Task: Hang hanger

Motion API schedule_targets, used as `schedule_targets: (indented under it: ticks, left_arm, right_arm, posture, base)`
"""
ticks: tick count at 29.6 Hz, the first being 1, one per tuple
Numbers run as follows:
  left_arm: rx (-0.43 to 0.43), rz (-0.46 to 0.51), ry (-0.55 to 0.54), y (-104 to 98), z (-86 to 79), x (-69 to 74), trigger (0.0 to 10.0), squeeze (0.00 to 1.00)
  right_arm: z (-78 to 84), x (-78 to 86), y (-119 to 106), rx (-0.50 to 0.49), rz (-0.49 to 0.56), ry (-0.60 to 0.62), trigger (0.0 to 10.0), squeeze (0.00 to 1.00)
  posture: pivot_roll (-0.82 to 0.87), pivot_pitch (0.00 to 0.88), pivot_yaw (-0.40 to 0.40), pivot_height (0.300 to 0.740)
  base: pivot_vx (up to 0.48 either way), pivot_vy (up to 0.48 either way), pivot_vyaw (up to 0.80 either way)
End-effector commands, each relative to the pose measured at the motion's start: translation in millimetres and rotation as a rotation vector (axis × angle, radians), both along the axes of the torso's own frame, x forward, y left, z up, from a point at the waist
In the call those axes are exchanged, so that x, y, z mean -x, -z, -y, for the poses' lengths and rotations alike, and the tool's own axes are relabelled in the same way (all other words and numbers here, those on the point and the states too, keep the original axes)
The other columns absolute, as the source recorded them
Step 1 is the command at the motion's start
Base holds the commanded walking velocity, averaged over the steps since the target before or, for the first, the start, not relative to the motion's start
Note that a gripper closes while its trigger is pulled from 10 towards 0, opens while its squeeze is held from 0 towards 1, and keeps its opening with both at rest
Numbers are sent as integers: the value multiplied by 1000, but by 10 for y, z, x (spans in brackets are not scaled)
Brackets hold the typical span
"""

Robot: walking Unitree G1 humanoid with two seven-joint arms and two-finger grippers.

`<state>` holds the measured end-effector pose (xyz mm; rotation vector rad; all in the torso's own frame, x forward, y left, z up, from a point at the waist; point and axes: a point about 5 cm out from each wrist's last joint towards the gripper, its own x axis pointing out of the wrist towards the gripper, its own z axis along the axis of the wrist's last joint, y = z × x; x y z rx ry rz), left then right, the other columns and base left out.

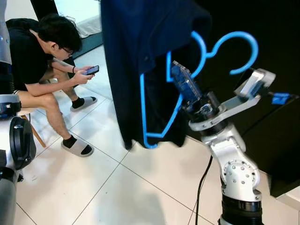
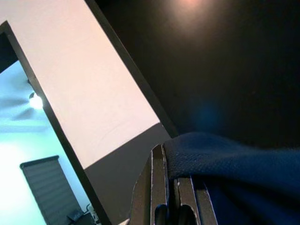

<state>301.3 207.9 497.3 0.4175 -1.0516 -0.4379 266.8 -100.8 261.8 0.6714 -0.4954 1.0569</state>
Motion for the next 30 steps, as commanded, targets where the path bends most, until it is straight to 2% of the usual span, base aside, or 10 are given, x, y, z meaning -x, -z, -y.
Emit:
schedule_targets:
  ticks: [1, 6, 11, 18, 25, 26, 27, 28, 29, 30]
  left_arm:
    - [24, 41, -22, -55, -93, 75, 0, 0]
    - [25, 40, -11, -62, -76, 82, 0, 0]
    - [17, 33, 5, -46, -44, 79, 0, 0]
    - [25, -13, -14, 25, -124, 24, 0, 0]
    - [-22, -158, 78, 309, -150, -54, 0, 0]
    - [-32, -199, 101, 382, -164, -67, 2039, 0]
    - [-32, -199, 101, 382, -164, -67, 2039, 0]
    - [-26, -232, 96, 443, -208, -91, 9922, 725]
    - [-26, -232, 96, 443, -208, -91, 9922, 725]
    - [-21, -272, 94, 510, -261, -121, 10000, 1000]
  right_arm:
    - [-89, 57, 98, 58, 8, -53, 10000, 0]
    - [-100, 127, 129, 29, 22, -116, 10000, 0]
    - [23, 101, 15, -129, 28, -122, 10000, 0]
    - [98, 99, -59, -143, 67, -99, 10000, 0]
    - [165, 105, -158, -109, 125, -68, 10000, 0]
    - [183, 107, -187, -99, 140, -65, 10000, 0]
    - [183, 107, -187, -99, 140, -65, 10000, 0]
    - [197, 111, -218, -83, 157, -63, 10000, 0]
    - [197, 111, -218, -83, 157, -63, 10000, 0]
    - [208, 120, -251, -61, 176, -65, 10000, 0]
  posture:
    - [104, 95, 20, 740]
    - [108, 96, 20, 740]
    - [110, 94, 22, 740]
    - [110, 94, 22, 740]
    - [101, 94, 23, 740]
    - [100, 95, 21, 740]
    - [100, 95, 21, 740]
    - [100, 95, 21, 740]
    - [100, 95, 21, 740]
    - [99, 93, 19, 740]
  base:
    - [0, 0, 0]
    - [0, 0, 0]
    - [0, 0, 0]
    - [0, 0, 0]
    - [0, 0, 0]
    - [0, 0, 0]
    - [0, 0, 0]
    - [0, 0, 0]
    - [0, 0, 0]
    - [0, 0, 0]
